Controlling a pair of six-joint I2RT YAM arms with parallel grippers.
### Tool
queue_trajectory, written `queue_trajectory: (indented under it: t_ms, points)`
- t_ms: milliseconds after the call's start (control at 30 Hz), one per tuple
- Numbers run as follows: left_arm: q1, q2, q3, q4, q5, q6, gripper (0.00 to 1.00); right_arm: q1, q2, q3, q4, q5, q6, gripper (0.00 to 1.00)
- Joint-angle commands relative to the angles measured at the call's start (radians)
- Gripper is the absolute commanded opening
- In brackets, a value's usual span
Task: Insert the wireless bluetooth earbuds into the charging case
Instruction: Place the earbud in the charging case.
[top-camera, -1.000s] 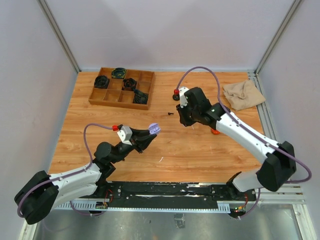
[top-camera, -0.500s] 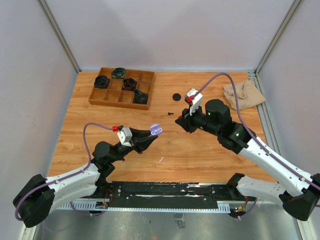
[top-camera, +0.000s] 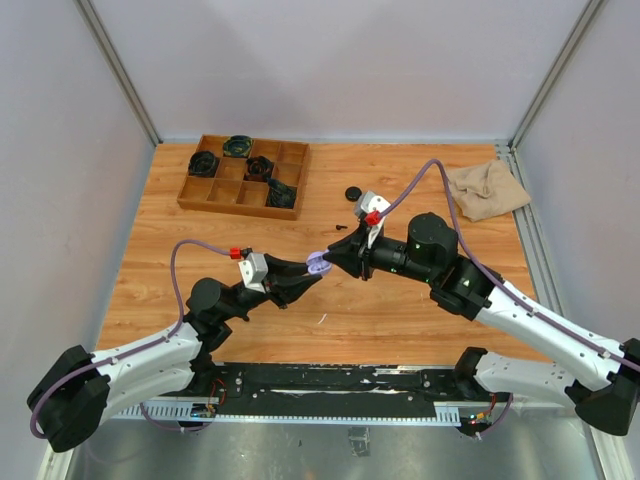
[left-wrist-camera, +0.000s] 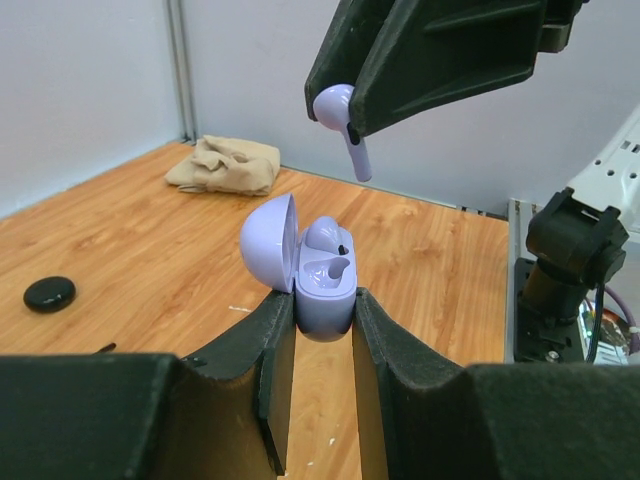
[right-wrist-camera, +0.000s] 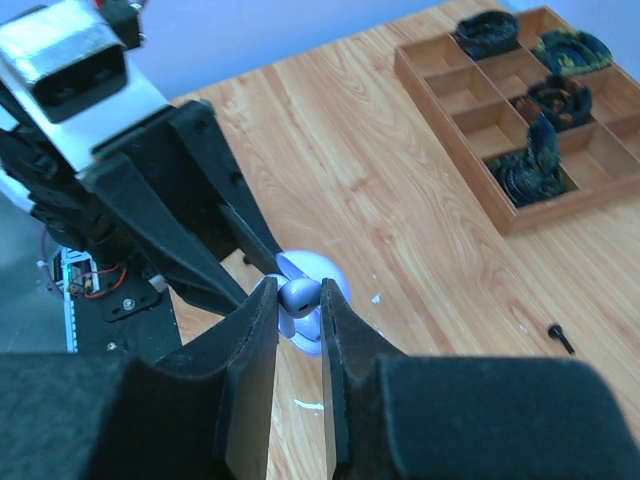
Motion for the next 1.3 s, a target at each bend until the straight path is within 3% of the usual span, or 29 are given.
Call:
queue_trajectory:
  t_ms: [0,967,1267]
  points:
    - [-0.002,-0.001,0.032,0.028,0.028,-0.027,0.0,0.036,0.004,-0.021,0.118,-0.048,-0.022,0.15]
    - [-0.002,-0.017,0.029,0.101,0.018,-0.106,0.0,0.053,0.023,-0.088,0.175,-0.113,-0.073,0.16]
    - [-0.002,-0.027,0.026,0.085,0.026,-0.095,0.0,0.051,0.007,-0.092,0.15,-0.098,-0.091,0.24]
